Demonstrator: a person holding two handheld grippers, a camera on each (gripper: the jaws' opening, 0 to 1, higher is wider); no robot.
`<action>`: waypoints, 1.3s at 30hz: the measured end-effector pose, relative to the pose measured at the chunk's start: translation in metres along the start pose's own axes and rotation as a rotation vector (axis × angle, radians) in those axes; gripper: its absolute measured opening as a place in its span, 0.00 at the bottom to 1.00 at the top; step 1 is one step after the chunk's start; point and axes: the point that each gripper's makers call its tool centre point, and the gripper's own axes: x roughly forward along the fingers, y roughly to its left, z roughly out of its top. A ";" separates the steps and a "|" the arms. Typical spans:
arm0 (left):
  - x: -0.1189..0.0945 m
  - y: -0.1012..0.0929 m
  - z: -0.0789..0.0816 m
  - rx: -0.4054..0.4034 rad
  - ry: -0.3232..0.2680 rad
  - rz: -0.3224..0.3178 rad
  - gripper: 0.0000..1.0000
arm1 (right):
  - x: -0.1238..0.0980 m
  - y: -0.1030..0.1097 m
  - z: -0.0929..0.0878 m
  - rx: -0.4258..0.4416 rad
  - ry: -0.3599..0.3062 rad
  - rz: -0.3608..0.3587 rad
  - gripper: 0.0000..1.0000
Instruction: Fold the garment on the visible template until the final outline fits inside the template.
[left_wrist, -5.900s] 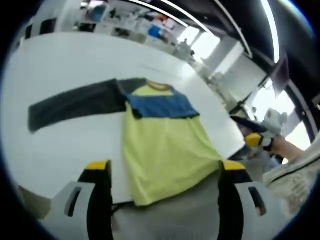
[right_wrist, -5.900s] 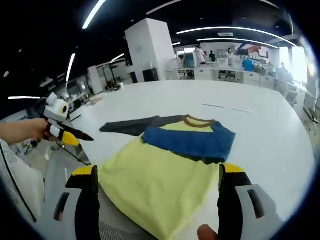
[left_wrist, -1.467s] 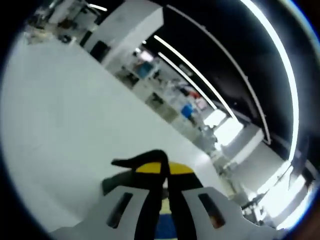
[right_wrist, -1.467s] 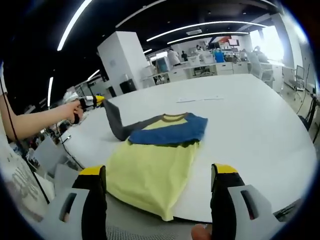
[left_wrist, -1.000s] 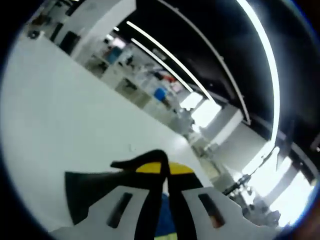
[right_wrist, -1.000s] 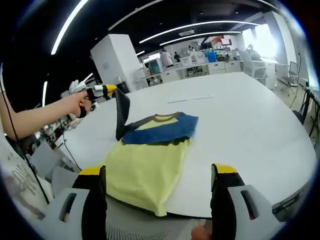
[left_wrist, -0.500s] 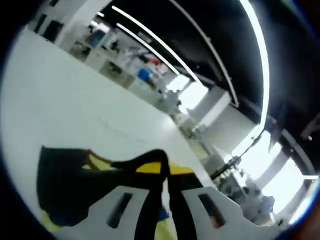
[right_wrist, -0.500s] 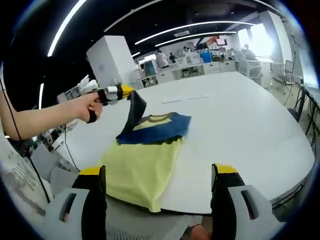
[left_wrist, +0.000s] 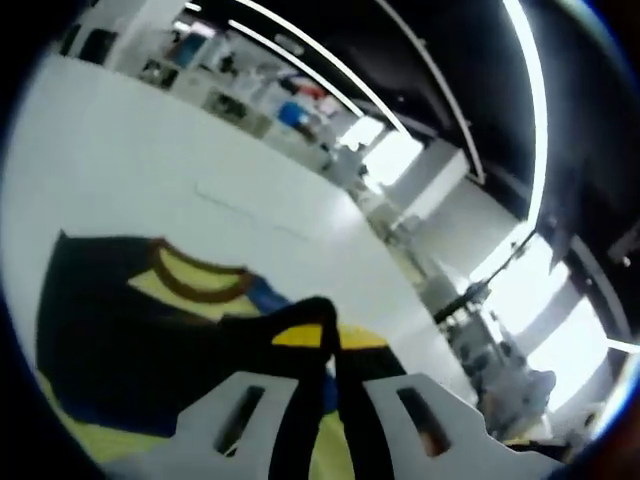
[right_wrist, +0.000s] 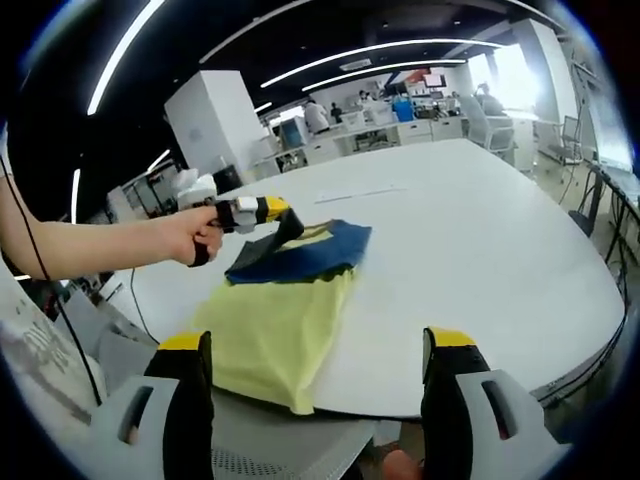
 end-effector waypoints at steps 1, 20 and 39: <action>0.001 0.000 -0.002 0.006 0.003 0.000 0.00 | 0.000 0.000 0.000 0.001 0.001 0.000 0.86; 0.026 0.026 -0.071 0.125 0.198 0.106 0.00 | -0.001 -0.006 -0.004 0.005 0.013 -0.003 0.86; 0.048 -0.003 -0.127 0.364 0.442 0.008 0.37 | 0.002 -0.012 -0.012 0.022 0.032 -0.008 0.85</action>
